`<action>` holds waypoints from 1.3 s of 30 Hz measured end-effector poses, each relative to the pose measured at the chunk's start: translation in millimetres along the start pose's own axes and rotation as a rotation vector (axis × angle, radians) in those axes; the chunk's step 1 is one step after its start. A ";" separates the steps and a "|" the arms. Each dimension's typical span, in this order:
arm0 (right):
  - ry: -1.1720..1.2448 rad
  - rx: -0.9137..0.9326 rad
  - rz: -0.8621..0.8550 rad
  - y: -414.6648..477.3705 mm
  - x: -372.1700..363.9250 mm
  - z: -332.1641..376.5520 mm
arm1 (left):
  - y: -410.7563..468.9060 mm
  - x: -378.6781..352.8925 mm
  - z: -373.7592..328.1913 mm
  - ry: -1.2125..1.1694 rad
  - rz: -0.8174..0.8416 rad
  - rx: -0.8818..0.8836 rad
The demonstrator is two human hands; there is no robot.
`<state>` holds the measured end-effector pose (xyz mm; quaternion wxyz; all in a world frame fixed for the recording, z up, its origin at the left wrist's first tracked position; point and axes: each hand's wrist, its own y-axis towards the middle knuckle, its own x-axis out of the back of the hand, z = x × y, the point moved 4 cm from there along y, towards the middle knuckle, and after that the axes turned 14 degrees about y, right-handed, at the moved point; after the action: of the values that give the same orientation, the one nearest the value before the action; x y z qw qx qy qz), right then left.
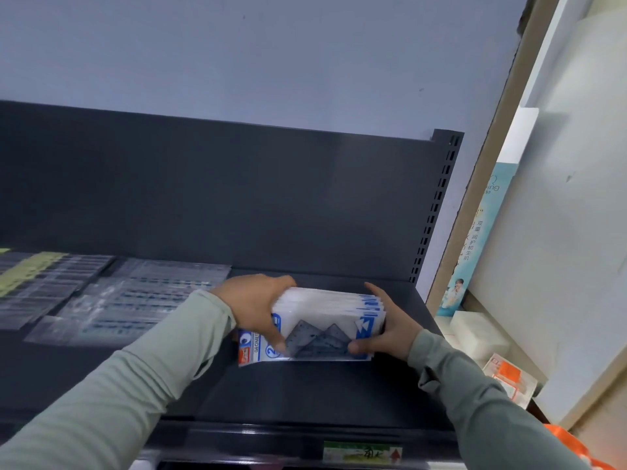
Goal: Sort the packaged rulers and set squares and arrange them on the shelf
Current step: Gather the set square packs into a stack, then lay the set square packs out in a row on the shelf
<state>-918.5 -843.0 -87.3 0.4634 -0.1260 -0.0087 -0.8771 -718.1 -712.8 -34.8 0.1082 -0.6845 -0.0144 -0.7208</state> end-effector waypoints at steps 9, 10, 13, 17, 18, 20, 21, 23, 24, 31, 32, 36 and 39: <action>-0.048 0.148 -0.117 9.1 9.7 6.5 | 10.9 -2.5 10.0 -0.178 -0.220 0.064; -0.036 0.160 -0.128 9.5 11.9 5.5 | 12.2 -0.8 10.9 -0.173 -0.253 0.066; -0.013 0.148 -0.137 9.7 14.7 -4.0 | 13.8 -12.0 17.0 -0.259 -0.233 0.059; -0.038 0.089 -0.075 9.9 12.9 -8.0 | 6.0 -36.3 30.7 -0.647 -0.180 0.011; -0.050 0.081 -0.077 10.6 13.3 -8.1 | 5.0 -41.2 31.5 -0.736 -0.161 -0.008; -0.083 0.076 -0.110 11.5 14.9 -7.3 | 6.6 -46.9 28.7 -0.758 -0.172 -0.003; -0.103 0.083 -0.130 12.0 15.6 -6.4 | 8.5 -47.0 25.9 -0.720 -0.196 0.020; -0.126 0.098 -0.147 13.6 15.6 -7.0 | 11.6 -43.6 22.4 -0.638 -0.247 0.057; -0.120 0.100 -0.148 13.7 15.1 -8.7 | 12.6 -41.6 21.9 -0.626 -0.255 0.064; -0.030 0.073 -0.133 13.6 13.5 -9.6 | 13.6 -40.8 24.4 -0.793 -0.239 0.083; -0.022 0.074 -0.148 13.9 14.2 -8.1 | 14.5 -40.0 24.4 -0.798 -0.258 0.099; -0.040 0.049 -0.212 19.1 16.0 -4.9 | 24.5 -39.1 22.4 -0.839 -0.292 0.182; -0.049 0.004 -0.231 25.7 18.6 -3.1 | 36.6 -36.8 22.3 -0.937 -0.286 0.236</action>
<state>-908.2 -873.2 -88.7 0.3592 -0.1444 -0.0362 -0.9213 -688.3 -739.7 -74.5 0.0671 -0.9088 -0.2363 -0.3372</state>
